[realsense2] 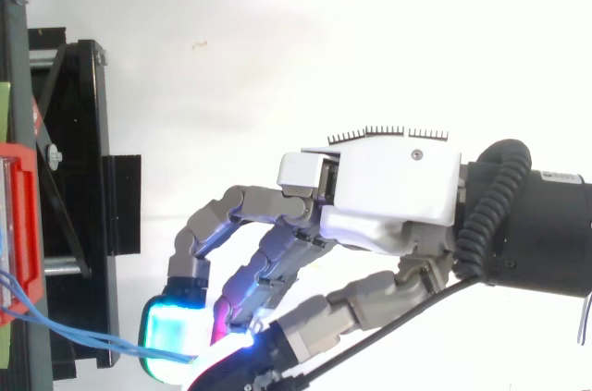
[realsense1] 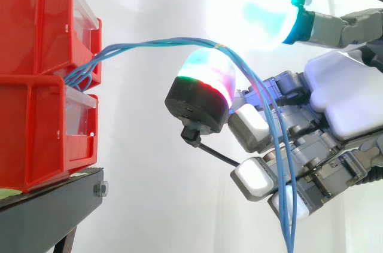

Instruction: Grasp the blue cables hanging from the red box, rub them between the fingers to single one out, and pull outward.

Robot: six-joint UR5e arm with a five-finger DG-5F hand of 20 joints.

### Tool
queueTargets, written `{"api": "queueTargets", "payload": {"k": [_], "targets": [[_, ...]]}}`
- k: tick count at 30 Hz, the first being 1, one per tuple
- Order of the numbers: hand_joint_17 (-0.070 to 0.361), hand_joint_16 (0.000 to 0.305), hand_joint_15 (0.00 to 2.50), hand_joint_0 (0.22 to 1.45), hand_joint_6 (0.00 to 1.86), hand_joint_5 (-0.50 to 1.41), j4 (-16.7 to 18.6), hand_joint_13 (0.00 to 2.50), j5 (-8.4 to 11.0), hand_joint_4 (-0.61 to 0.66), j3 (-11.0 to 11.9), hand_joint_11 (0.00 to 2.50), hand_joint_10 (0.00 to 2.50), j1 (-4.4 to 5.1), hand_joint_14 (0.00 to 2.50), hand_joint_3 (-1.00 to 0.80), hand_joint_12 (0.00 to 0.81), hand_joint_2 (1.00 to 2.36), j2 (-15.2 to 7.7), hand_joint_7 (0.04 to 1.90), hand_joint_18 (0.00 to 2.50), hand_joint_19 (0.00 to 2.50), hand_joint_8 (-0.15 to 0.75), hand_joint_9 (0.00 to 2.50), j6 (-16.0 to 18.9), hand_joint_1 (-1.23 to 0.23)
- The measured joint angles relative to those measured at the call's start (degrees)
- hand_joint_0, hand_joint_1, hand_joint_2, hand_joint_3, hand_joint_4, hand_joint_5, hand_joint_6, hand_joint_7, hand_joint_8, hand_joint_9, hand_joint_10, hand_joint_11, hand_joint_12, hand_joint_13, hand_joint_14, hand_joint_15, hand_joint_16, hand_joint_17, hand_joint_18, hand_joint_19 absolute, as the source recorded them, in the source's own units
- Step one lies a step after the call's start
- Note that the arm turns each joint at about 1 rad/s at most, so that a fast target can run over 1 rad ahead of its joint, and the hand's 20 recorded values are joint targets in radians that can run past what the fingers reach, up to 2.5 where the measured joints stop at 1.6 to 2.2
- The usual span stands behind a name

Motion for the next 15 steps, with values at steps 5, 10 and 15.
{"api": "queueTargets", "payload": {"k": [5, 10, 15], "targets": [[0.120, 0.053, 0.50, 0.65, 0.93, -0.15, 0.0, 0.81, -0.01, -0.09, 0.0, 0.65, 0.02, -0.01, 0.02, -0.27, 0.367, 1.01, 0.0, 0.93, 0.66, 0.47, 0.253, 1.00, 0.0, -0.81], [0.119, 0.053, 0.48, 0.76, 0.96, -0.17, -0.1, 0.82, 0.01, -0.17, 0.0, 0.63, 0.01, -0.02, 0.02, -0.36, 0.369, 1.01, 0.0, 0.94, 0.71, 0.40, 0.246, 0.95, 0.0, -0.89], [0.121, 0.054, 0.46, 0.81, 0.96, -0.18, -0.1, 0.81, -0.02, -0.19, 0.0, 0.63, 0.02, -0.03, 0.02, -0.45, 0.375, 1.00, 0.0, 0.96, 0.68, 0.37, 0.239, 0.93, 0.0, -0.91]]}}
